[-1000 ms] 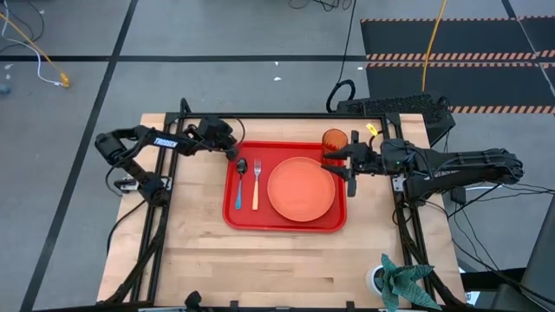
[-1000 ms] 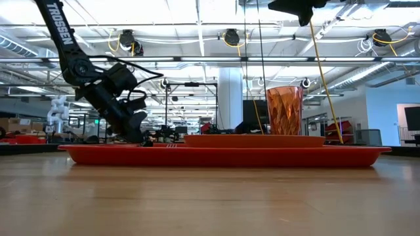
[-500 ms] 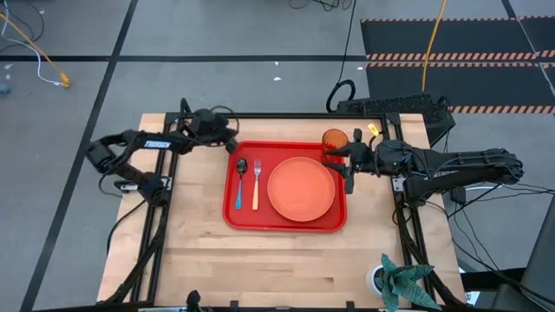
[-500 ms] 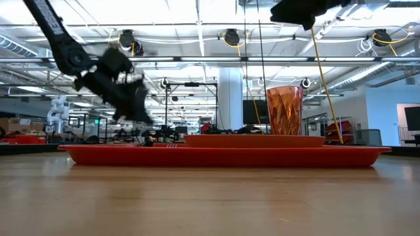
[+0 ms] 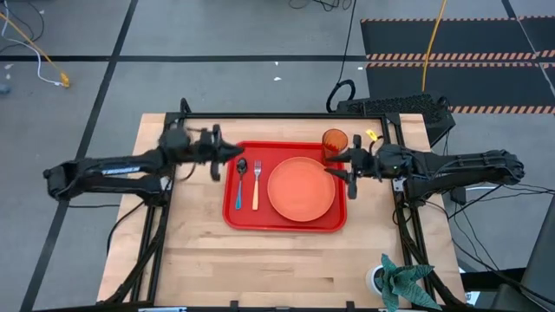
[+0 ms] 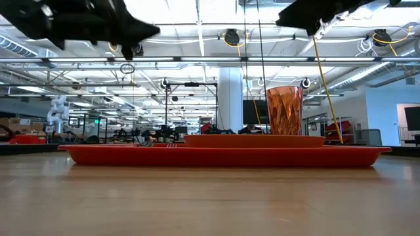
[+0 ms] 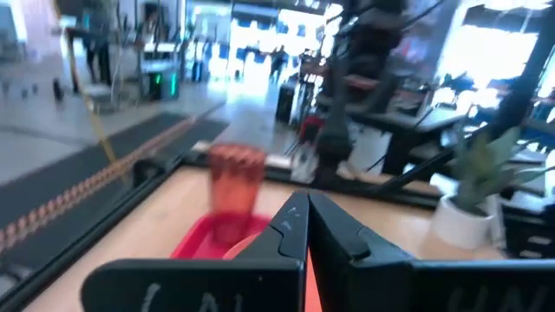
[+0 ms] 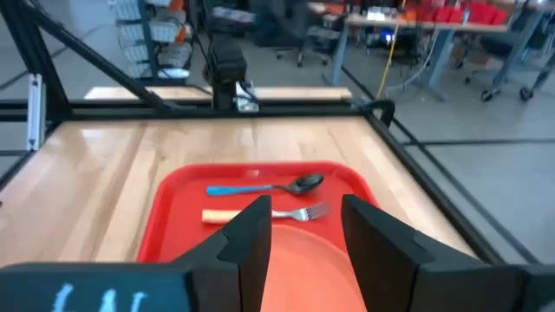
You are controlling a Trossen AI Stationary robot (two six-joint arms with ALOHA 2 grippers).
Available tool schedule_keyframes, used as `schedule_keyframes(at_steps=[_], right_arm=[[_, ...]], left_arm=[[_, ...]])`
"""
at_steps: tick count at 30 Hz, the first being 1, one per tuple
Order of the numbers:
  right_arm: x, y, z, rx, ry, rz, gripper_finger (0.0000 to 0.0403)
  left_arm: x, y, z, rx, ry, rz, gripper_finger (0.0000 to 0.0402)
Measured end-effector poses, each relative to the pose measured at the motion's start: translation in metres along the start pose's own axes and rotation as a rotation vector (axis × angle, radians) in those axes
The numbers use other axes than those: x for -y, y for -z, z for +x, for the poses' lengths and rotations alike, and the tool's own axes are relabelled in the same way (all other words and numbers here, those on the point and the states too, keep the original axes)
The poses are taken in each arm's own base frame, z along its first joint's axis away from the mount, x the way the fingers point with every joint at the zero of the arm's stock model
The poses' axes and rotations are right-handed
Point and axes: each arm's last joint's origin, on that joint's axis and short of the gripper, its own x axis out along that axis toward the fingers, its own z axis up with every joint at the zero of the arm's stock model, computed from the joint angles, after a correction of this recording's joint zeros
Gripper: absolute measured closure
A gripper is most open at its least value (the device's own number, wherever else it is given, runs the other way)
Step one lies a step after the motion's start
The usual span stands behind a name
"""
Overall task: Pick and place plate/cup/fork/spoon on tray
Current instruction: Adjust the blue spoon, orange plate, and the red tray
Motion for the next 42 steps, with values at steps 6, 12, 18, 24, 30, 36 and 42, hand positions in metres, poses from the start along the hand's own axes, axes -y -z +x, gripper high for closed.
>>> schedule_keyframes(at_steps=[6,12,18,24,30,36,42], right_arm=[[0.002,-0.007,-0.030,0.079,-0.018,-0.017,0.0266],[0.008,0.006,-0.062,0.060,-0.019,0.041,0.0266],[0.010,0.055,-0.070,0.177,-0.023,0.074,0.0266],[0.012,0.085,-0.081,0.362,-0.024,0.158,0.0266],[0.014,0.087,-0.086,0.402,-0.012,0.178,0.0266],[0.014,0.091,-0.085,0.365,-0.012,0.187,0.0266],[0.013,0.098,-0.082,0.327,-0.012,0.179,0.0266]], left_arm=[[0.042,-0.003,-0.026,0.000,-0.100,0.038,0.0397],[0.057,0.005,-0.058,-0.136,-0.214,0.061,0.0394],[0.060,0.025,-0.077,-0.049,-0.195,0.101,0.0398],[0.054,0.065,-0.089,0.078,-0.191,0.069,0.0392],[0.049,0.084,-0.096,0.066,-0.207,0.029,0.0398],[0.049,0.084,-0.099,0.068,-0.195,0.012,0.0384],[0.049,0.084,-0.099,0.067,-0.179,0.016,0.0398]])
